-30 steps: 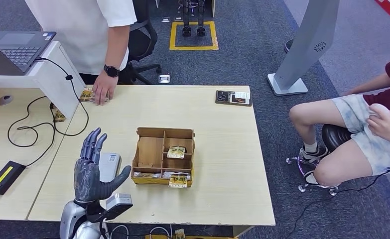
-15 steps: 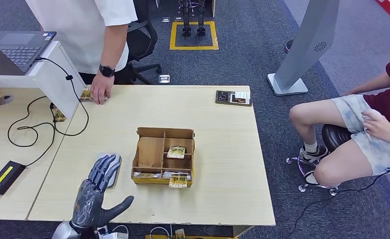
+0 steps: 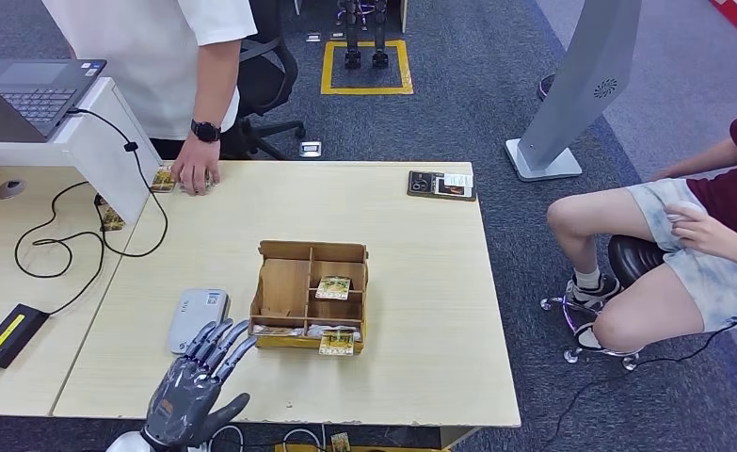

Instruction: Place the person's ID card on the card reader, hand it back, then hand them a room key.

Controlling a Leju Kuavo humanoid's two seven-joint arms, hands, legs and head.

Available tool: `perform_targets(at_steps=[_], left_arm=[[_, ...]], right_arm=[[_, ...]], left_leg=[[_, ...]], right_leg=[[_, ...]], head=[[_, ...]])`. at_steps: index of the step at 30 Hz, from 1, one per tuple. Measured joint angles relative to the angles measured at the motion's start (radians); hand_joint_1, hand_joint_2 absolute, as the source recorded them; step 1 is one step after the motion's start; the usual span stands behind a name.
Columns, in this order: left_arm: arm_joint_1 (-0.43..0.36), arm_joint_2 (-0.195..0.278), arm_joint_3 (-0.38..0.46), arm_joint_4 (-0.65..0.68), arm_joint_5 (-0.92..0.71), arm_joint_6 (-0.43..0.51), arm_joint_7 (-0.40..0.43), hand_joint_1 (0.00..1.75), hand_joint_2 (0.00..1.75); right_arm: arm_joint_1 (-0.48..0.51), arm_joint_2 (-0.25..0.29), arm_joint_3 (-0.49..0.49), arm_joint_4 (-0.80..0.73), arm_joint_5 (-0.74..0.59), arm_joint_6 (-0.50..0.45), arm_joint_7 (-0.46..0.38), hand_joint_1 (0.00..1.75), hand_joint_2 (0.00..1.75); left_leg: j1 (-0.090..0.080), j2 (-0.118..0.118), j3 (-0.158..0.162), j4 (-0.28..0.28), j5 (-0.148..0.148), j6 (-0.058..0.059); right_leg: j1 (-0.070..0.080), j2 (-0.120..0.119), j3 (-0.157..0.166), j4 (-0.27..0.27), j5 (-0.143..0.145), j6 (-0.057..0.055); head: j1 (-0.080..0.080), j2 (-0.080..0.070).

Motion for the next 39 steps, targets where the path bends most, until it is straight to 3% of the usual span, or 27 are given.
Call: perform_targets(at_steps=[5,13,22,39], left_arm=[[-0.019,-0.017,-0.006,0.025,-0.069,0.025,0.064,0.00,1.75],[-0.057,-0.092,-0.006,0.045,-0.153,0.050,0.148,0.00,1.75],[-0.126,-0.158,-0.015,0.082,-0.178,-0.016,0.197,0.00,1.75],[-0.204,-0.192,-0.068,0.175,-0.195,-0.115,0.228,0.05,1.75]], right_arm=[[0.000,0.000,0.004,0.000,-0.003,-0.001,0.005,0.00,1.75],[0.000,0.000,0.009,0.000,-0.003,-0.001,0.010,0.00,1.75],[-0.003,0.000,0.014,-0.001,-0.003,0.008,0.011,0.00,1.75],[-0.011,0.000,0.035,-0.006,-0.001,0.028,0.016,0.00,1.75]], left_leg=[[0.000,0.000,0.000,0.000,0.000,0.000],[0.000,0.000,0.000,0.000,0.000,0.000],[0.000,0.000,0.000,0.000,0.000,0.000],[0.000,0.000,0.000,0.000,0.000,0.000]], right_leg=[[0.000,0.000,0.000,0.000,0.000,0.000],[0.000,0.000,0.000,0.000,0.000,0.000],[0.000,0.000,0.001,0.000,0.000,0.000],[0.000,0.000,0.000,0.000,0.000,0.000]], head=[[0.000,0.000],[0.000,0.000],[0.000,0.000],[0.000,0.000]])
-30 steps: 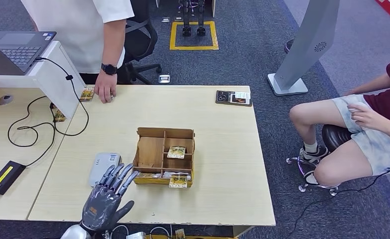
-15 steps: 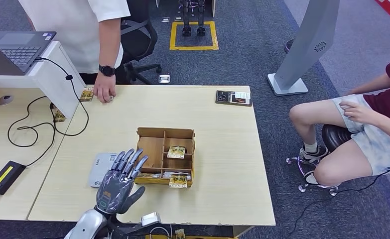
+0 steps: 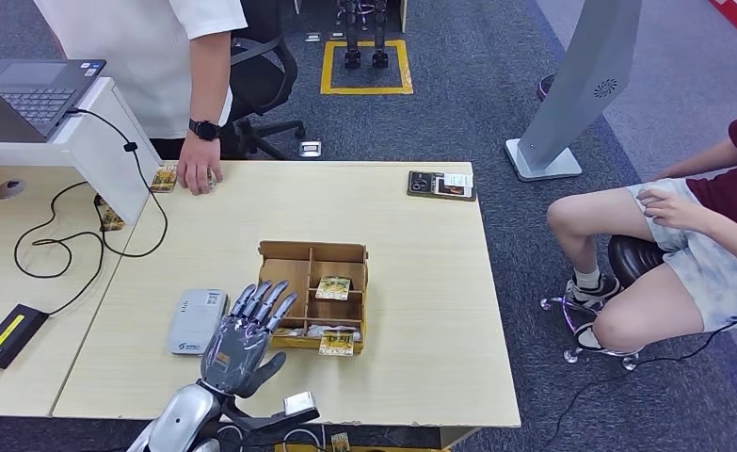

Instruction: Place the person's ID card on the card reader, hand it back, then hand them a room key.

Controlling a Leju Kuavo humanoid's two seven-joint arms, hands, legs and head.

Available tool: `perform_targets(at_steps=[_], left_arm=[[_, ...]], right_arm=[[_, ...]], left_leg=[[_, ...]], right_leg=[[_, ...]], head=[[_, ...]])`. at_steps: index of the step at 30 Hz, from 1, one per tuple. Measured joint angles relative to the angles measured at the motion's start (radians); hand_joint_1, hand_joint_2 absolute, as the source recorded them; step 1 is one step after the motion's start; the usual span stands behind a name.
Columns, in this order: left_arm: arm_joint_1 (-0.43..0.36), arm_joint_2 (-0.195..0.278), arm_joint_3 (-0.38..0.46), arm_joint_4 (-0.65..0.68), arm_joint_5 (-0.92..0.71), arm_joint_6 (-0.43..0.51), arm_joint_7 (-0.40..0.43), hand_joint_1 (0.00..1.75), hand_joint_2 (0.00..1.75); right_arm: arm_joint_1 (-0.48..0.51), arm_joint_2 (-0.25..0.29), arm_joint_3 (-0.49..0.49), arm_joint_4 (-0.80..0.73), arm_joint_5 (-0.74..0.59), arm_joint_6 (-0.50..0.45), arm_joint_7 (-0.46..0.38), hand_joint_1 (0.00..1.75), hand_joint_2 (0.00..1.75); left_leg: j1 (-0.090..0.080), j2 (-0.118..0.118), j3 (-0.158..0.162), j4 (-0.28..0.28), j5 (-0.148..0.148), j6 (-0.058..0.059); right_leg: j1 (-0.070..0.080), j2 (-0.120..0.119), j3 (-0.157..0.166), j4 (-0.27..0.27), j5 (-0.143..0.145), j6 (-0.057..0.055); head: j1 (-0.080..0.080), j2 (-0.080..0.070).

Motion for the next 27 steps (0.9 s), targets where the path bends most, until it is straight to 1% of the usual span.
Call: perform_targets(at_steps=[1,3,4,5,12,20,27], left_arm=[[-0.006,-0.001,-0.006,0.007,0.000,-0.006,0.001,0.43,1.75],[-0.018,-0.003,-0.016,0.019,0.002,-0.017,0.007,1.30,1.75],[-0.023,-0.005,-0.021,0.024,0.004,-0.021,0.010,1.69,1.75],[-0.027,-0.006,-0.024,0.028,0.007,-0.024,0.014,1.75,1.75],[-0.037,-0.008,-0.031,0.041,0.017,-0.031,0.022,1.75,1.75],[-0.037,-0.015,-0.031,0.047,0.023,-0.021,0.052,1.75,1.75],[-0.036,-0.021,-0.031,0.047,0.026,-0.014,0.053,1.75,1.75]], right_arm=[[0.000,0.000,0.001,0.000,0.000,0.001,0.000,0.00,1.75],[-0.001,0.000,0.003,-0.001,0.000,0.005,-0.001,0.00,1.75],[-0.002,0.000,0.004,-0.001,0.000,0.006,-0.002,0.00,1.75],[-0.002,0.000,0.005,-0.002,0.000,0.007,-0.002,0.00,1.75],[-0.002,0.000,0.013,-0.004,0.000,0.008,0.000,0.00,1.75],[-0.002,0.000,0.018,-0.004,-0.001,0.004,0.001,0.00,1.75],[-0.002,0.000,0.021,-0.004,-0.002,-0.001,0.002,0.00,1.75]], left_leg=[[0.000,0.000,0.000,0.000,0.000,0.000],[0.000,0.000,0.000,0.000,0.000,0.000],[0.000,0.000,0.000,0.000,0.000,0.000],[0.000,0.000,0.000,0.000,0.000,0.000],[0.000,0.000,0.000,0.000,0.000,0.000],[0.000,0.000,0.000,0.000,0.000,0.000],[0.000,0.000,0.000,0.000,0.000,0.000]], right_leg=[[0.000,0.000,0.000,0.000,0.000,0.000],[0.000,0.000,0.000,0.000,0.000,0.000],[0.000,0.000,0.000,0.000,0.000,0.000],[0.000,0.000,0.000,0.000,0.000,0.000],[0.000,0.000,0.000,0.000,0.000,0.000],[0.000,0.000,0.000,0.000,0.000,0.000],[0.000,0.000,0.000,0.000,0.000,0.000]], head=[[0.000,0.000],[0.000,0.000],[0.000,0.000],[0.000,0.000],[0.000,0.000],[0.000,0.000],[0.000,0.000]])
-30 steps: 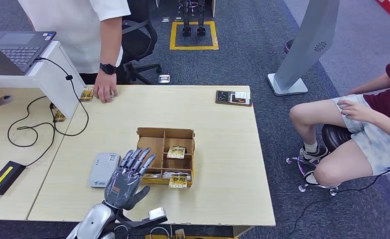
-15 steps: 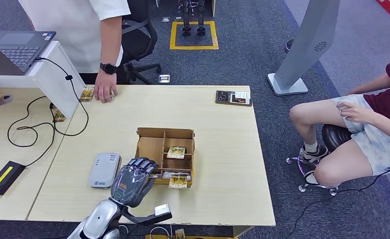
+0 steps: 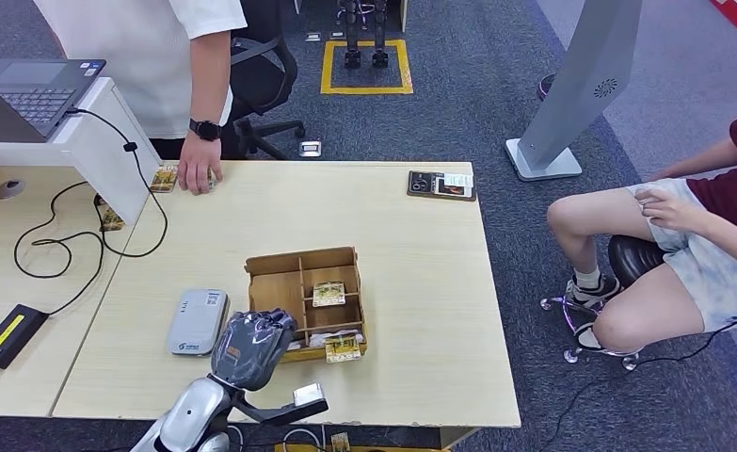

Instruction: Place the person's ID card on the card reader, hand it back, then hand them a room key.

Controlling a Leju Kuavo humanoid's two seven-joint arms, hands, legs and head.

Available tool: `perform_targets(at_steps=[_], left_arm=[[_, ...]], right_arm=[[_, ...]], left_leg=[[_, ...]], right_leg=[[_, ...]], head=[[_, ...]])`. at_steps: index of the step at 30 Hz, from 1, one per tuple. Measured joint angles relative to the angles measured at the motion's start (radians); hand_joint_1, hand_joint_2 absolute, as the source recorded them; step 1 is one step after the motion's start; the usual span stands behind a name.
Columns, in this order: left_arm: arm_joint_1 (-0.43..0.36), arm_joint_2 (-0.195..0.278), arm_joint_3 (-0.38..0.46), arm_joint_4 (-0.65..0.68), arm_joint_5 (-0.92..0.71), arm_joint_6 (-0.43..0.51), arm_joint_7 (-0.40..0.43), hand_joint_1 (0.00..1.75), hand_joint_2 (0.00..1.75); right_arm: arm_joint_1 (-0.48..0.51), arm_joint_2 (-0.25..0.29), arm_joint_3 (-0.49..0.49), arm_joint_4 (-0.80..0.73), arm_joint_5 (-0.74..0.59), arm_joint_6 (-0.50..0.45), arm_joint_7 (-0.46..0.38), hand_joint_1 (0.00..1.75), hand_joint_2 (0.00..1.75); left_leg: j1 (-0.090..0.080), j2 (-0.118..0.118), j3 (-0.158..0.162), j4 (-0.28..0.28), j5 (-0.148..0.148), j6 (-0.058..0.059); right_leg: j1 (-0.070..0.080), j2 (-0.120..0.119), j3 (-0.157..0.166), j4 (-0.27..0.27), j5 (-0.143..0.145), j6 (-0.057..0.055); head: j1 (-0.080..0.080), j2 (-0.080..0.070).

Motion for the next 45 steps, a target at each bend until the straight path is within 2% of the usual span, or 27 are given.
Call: perform_targets(at_steps=[7,13,22,31,45], left_arm=[[0.002,-0.003,0.000,0.000,0.007,0.009,-0.006,1.75,1.75],[-0.004,-0.008,0.001,-0.001,0.042,0.097,-0.034,1.75,1.75],[-0.101,-0.035,0.026,-0.036,0.095,0.187,-0.086,1.75,1.75],[-0.183,-0.060,0.045,-0.044,0.140,0.187,-0.111,1.75,1.75],[-0.317,-0.097,0.075,-0.020,0.217,0.142,-0.104,1.75,1.75]], right_arm=[[0.000,0.000,0.003,0.000,0.000,-0.004,0.001,0.00,1.75],[0.000,0.000,0.007,0.000,0.000,-0.006,0.001,0.00,1.75],[-0.007,0.000,0.028,-0.002,0.002,0.014,-0.007,0.00,1.75],[-0.014,0.000,0.051,-0.005,0.001,0.028,-0.008,0.00,1.75],[-0.024,0.000,0.086,-0.012,0.001,0.042,-0.012,0.00,1.75]], left_leg=[[0.000,0.000,0.000,0.000,0.000,0.000],[0.000,0.000,0.000,0.000,0.000,0.000],[0.000,0.000,0.000,0.000,0.000,0.000],[0.000,0.000,0.000,0.000,0.000,0.000],[0.000,0.000,0.000,0.000,0.001,0.000]], right_leg=[[0.000,0.000,0.000,0.000,0.000,0.000],[0.000,0.000,0.000,0.000,0.000,0.000],[0.000,0.000,0.000,0.000,0.001,0.000],[0.000,0.000,0.000,0.000,0.001,0.000],[0.000,0.000,0.000,0.000,0.001,0.000]], head=[[0.000,0.000],[0.000,0.000],[0.000,0.000],[0.000,0.000],[0.000,0.000]])
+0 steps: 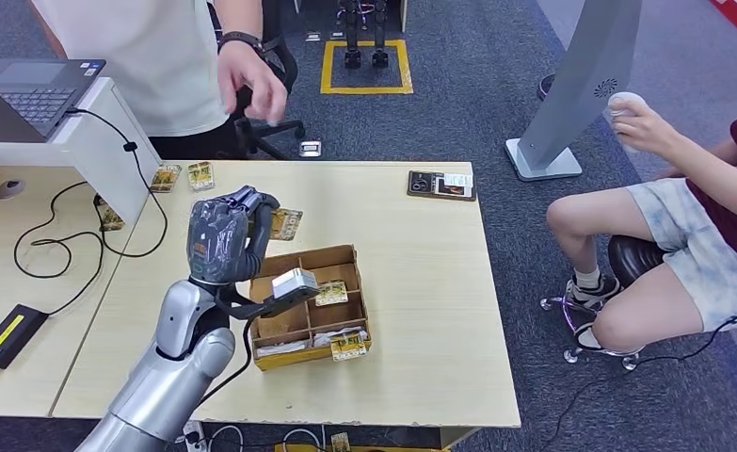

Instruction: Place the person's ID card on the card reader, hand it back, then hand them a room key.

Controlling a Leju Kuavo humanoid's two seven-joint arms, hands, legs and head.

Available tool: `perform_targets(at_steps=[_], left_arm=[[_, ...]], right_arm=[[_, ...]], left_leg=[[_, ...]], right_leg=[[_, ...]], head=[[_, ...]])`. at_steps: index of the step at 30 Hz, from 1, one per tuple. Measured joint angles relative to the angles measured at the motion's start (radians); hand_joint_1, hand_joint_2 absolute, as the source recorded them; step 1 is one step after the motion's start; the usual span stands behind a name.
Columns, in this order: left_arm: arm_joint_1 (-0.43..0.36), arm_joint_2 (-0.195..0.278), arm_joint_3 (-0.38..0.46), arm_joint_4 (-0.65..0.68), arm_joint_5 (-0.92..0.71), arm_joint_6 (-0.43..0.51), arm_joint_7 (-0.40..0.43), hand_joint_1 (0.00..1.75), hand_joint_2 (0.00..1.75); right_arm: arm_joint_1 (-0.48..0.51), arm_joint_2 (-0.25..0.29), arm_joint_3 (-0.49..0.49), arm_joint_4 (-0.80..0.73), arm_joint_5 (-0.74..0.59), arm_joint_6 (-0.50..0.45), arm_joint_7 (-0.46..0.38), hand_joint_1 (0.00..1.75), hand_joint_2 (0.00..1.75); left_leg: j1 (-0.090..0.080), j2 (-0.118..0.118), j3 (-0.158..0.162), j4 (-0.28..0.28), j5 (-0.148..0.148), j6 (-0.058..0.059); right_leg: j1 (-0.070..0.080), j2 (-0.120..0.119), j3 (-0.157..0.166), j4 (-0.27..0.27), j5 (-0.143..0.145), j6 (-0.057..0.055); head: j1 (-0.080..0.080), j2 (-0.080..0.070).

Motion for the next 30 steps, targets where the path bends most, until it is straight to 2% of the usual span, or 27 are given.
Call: perform_targets(at_steps=[9,28,29,30], left_arm=[[-0.100,-0.033,0.056,0.085,0.063,-0.014,0.052,1.75,1.75],[-0.118,-0.048,0.122,0.177,0.073,0.005,0.064,1.75,1.75],[-0.118,-0.048,0.123,0.179,0.073,0.005,0.064,1.68,1.75],[-0.117,-0.048,0.123,0.180,0.074,0.005,0.064,1.24,1.75]], right_arm=[[-0.009,0.000,0.023,-0.003,-0.002,0.010,0.014,0.00,1.75],[-0.010,0.000,0.057,-0.009,-0.011,0.007,0.029,0.00,1.75],[-0.010,0.000,0.058,-0.009,-0.011,0.007,0.031,0.00,1.75],[-0.011,0.000,0.060,-0.009,-0.011,0.007,0.032,0.00,1.75]], left_leg=[[0.000,0.000,0.000,0.000,0.000,0.000],[0.000,0.000,0.000,0.000,0.000,0.000],[0.000,0.000,0.000,0.000,0.000,0.000],[0.000,0.000,0.000,0.000,0.000,0.000]], right_leg=[[0.000,0.001,0.000,0.000,0.000,0.000],[0.000,0.001,0.000,0.000,0.000,0.000],[0.000,0.001,0.000,0.000,0.000,0.000],[0.000,0.001,0.000,0.000,0.000,0.000]], head=[[0.000,0.000],[0.000,0.000],[0.000,0.000],[0.000,0.000]])
